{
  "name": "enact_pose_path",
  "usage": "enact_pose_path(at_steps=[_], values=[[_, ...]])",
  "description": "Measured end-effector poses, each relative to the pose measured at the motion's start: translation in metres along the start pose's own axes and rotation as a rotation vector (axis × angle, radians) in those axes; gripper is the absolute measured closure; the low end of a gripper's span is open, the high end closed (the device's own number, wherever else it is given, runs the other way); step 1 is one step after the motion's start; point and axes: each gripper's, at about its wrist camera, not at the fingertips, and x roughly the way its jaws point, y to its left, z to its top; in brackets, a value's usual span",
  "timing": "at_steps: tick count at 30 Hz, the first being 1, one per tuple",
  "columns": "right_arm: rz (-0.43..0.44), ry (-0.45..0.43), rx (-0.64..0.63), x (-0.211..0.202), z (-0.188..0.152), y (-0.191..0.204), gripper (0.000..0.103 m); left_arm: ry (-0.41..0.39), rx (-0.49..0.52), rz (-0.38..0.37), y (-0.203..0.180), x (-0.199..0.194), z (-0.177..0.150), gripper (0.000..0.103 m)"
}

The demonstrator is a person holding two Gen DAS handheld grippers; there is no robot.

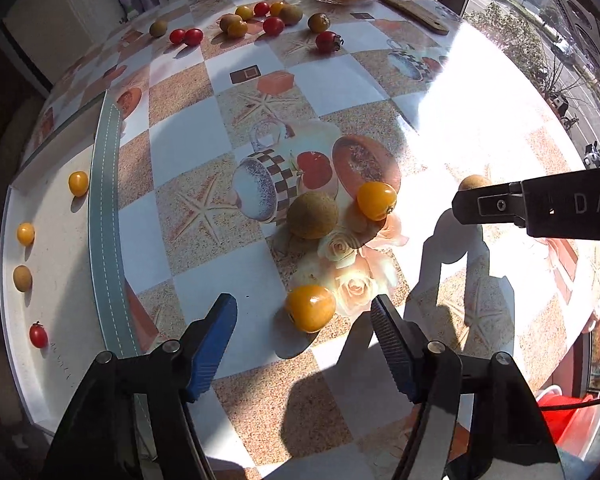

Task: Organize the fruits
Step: 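Lift the held tomato and tan fruit off the table with both tools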

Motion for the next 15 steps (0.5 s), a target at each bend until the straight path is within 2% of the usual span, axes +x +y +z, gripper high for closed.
enact_pose_path(at_steps=[2, 4, 5, 6, 11, 12, 13, 14, 15], values=[[-0.001, 0.000, 0.001, 0.000, 0.000, 0.000, 0.073, -0.020, -0.012, -0.012, 0.001, -0.001, 0.000, 0.048], [0.000, -0.001, 0.001, -0.001, 0.000, -0.001, 0.073, -0.027, 0.001, -0.040, -0.002, -0.003, 0.001, 0.065], [0.001, -0.002, 0.001, -0.001, 0.000, -0.001, 0.073, -0.030, 0.010, -0.041, -0.004, -0.003, 0.001, 0.068], [0.002, -0.001, 0.001, -0.001, 0.000, -0.001, 0.073, -0.031, 0.014, -0.040, -0.006, -0.003, 0.001, 0.071], [0.008, 0.005, -0.004, 0.001, 0.001, 0.001, 0.073, -0.022, -0.040, -0.041, 0.001, -0.003, 0.001, 0.069], [0.008, 0.006, -0.005, 0.001, 0.001, 0.002, 0.073, -0.022, -0.042, -0.040, 0.002, -0.003, 0.001, 0.060], [0.008, 0.006, -0.006, 0.001, 0.000, 0.002, 0.073, -0.024, -0.043, -0.033, 0.003, -0.003, 0.001, 0.036], [0.009, 0.007, -0.005, 0.001, 0.000, 0.002, 0.073, -0.043, -0.042, -0.021, 0.005, -0.005, 0.002, 0.028], [0.009, 0.008, -0.005, 0.001, 0.001, 0.002, 0.073, -0.066, -0.037, -0.016, 0.006, -0.007, 0.002, 0.025]])
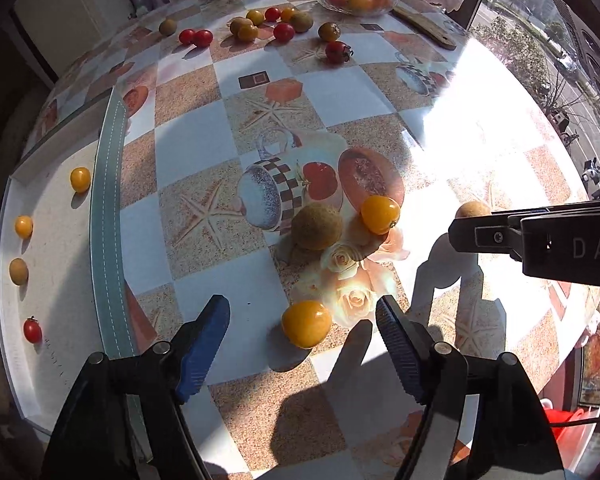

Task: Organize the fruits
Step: 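Lift the held tomato and tan fruit off the table with both tools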

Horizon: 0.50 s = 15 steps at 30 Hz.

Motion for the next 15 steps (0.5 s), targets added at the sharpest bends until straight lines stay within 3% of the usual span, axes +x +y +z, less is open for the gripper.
enact_pose_path(at_steps=[5, 6, 8, 9, 15], values=[[0.002, -0.003, 0.004, 0.000, 0.000, -0.001, 0.073, 0.011, 0.013, 0.005, 0.000, 0.005, 0.004, 0.030], [0.003, -0.003, 0.007, -0.001, 0.000, -0.001, 0.073, 0.022, 0.009, 0.004, 0.000, 0.007, 0.003, 0.049], [0.002, -0.005, 0.010, -0.001, -0.001, -0.003, 0.073, 0.016, -0.001, -0.023, -0.001, 0.006, 0.001, 0.064], [0.003, -0.005, 0.012, -0.002, -0.002, -0.004, 0.073, 0.015, 0.012, -0.032, -0.003, 0.006, 0.000, 0.078], [0.005, -0.015, 0.025, -0.004, -0.002, -0.005, 0.073, 0.043, -0.054, -0.112, 0.005, 0.002, -0.004, 0.078]])
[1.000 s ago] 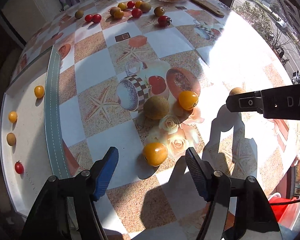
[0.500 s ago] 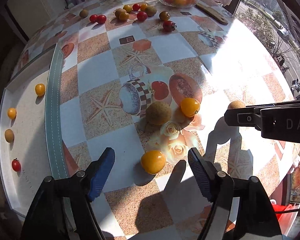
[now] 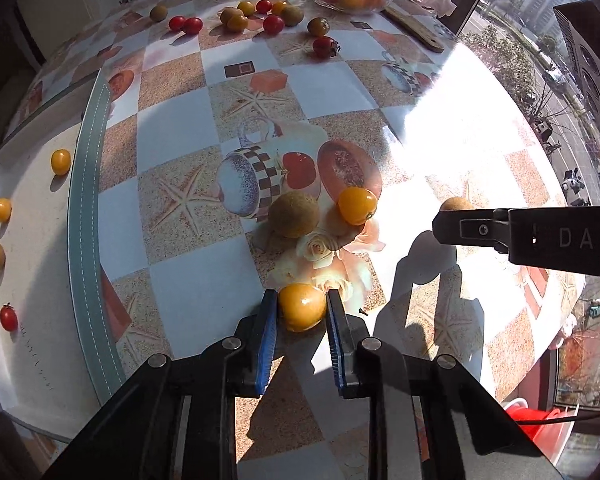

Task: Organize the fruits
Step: 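Lift the held tomato and tan fruit off the table with both tools, then carry both held fruits over the white tray and open both tools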

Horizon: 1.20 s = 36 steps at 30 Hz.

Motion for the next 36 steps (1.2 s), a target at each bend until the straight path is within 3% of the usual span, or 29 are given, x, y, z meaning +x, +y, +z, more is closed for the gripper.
enact_pose_path(at_steps=[6, 13, 26, 36], values=[[0.019, -0.010, -0.014, -0.007, 0.003, 0.007, 0.073, -0.016, -0.050, -0.007, 0.014, -0.017, 0.002, 0.078], [0.041, -0.029, -0.090, -0.016, 0.017, 0.042, 0.073, -0.072, -0.145, 0.032, 0.050, -0.047, 0.006, 0.078], [0.146, 0.010, -0.323, 0.012, 0.031, 0.180, 0.073, -0.099, -0.371, 0.200, 0.172, -0.070, -0.039, 0.078], [0.164, 0.066, -0.432, 0.052, 0.032, 0.264, 0.073, -0.071, -0.479, 0.250, 0.220, -0.057, -0.068, 0.078]])
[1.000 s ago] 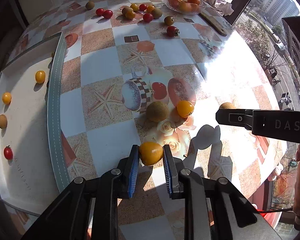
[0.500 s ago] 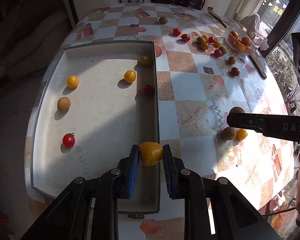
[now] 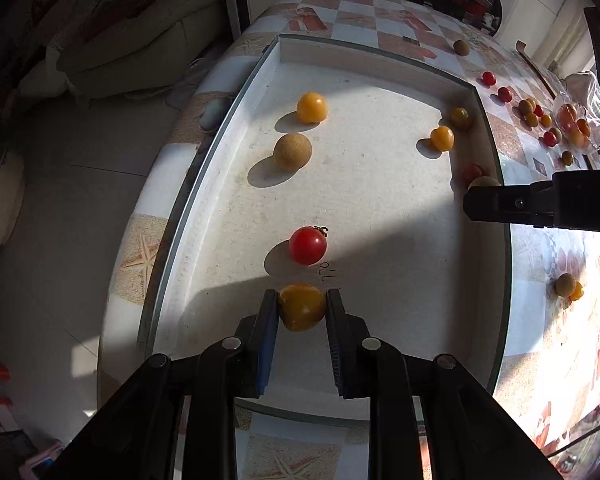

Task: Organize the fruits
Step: 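Carry both held fruits over the white tray and open both tools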

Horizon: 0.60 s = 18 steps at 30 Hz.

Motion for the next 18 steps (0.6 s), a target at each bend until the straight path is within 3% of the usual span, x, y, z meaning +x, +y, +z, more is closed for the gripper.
enact_pose_path(at_steps=[12, 14, 15, 18], values=[[-0.091, 0.045, -0.048, 0.037, 0.012, 0.010, 0.072, 0.021, 0.005, 0.019, 0.003, 0.017, 0.000, 0.076], [-0.094, 0.044, -0.047, 0.040, 0.012, 0.009, 0.072, 0.020, 0.018, 0.054, 0.001, 0.018, 0.002, 0.044], [-0.100, 0.039, -0.055, 0.042, 0.013, 0.011, 0.072, 0.009, 0.017, 0.073, 0.001, 0.017, 0.002, 0.016], [-0.095, 0.040, -0.060, 0.045, 0.014, 0.016, 0.069, -0.013, 0.035, 0.093, -0.001, 0.015, 0.002, 0.013]])
